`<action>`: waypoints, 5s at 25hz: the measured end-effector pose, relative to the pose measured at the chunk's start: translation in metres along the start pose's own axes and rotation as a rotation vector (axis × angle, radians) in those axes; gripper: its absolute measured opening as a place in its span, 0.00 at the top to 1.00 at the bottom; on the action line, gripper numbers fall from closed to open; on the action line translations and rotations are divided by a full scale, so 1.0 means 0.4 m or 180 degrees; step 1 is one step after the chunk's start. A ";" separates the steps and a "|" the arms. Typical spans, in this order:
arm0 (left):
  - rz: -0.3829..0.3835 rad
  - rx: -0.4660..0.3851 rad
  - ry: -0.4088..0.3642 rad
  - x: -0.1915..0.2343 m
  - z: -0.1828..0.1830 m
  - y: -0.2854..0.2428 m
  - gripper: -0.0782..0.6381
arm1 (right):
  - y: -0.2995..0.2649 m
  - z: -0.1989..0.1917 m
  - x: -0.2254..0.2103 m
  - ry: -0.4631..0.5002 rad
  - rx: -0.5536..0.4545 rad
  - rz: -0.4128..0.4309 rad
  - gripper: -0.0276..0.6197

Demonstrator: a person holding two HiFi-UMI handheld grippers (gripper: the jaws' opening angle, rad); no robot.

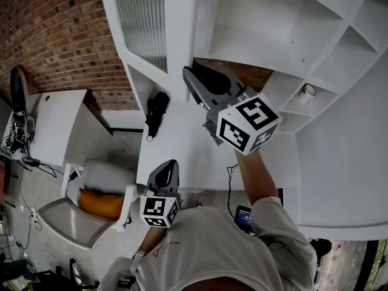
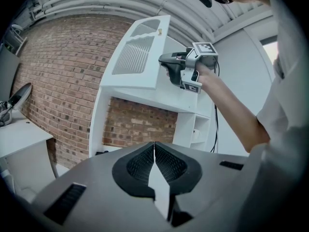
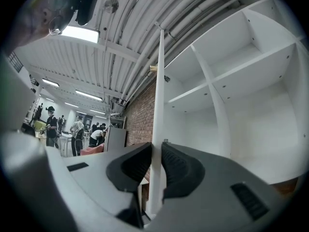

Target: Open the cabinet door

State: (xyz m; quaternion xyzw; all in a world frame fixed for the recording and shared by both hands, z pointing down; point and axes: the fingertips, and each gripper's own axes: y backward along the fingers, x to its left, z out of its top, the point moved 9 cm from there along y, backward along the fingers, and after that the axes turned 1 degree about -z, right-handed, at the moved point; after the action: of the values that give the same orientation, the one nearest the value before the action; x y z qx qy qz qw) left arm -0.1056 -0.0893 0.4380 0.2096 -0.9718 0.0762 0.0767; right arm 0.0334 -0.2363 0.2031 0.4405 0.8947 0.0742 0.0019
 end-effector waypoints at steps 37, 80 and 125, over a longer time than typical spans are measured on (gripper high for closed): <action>0.0181 -0.0002 0.0058 0.016 -0.002 0.036 0.87 | -0.015 0.003 0.102 -0.0049 -0.0155 0.0824 0.86; 0.0604 -0.0078 0.0092 0.068 -0.002 0.106 0.87 | -0.102 -0.012 0.237 -0.0105 -0.0385 0.1434 0.86; 0.0943 -0.0165 0.0211 0.162 -0.008 0.193 0.87 | -0.252 -0.028 0.407 0.0311 -0.0229 0.1813 0.91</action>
State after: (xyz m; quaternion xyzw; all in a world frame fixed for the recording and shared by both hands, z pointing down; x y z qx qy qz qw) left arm -0.1961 -0.0449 0.4438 0.0593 -0.9906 0.0685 0.1021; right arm -0.1464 -0.1699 0.2108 0.6695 0.7308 0.1246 -0.0464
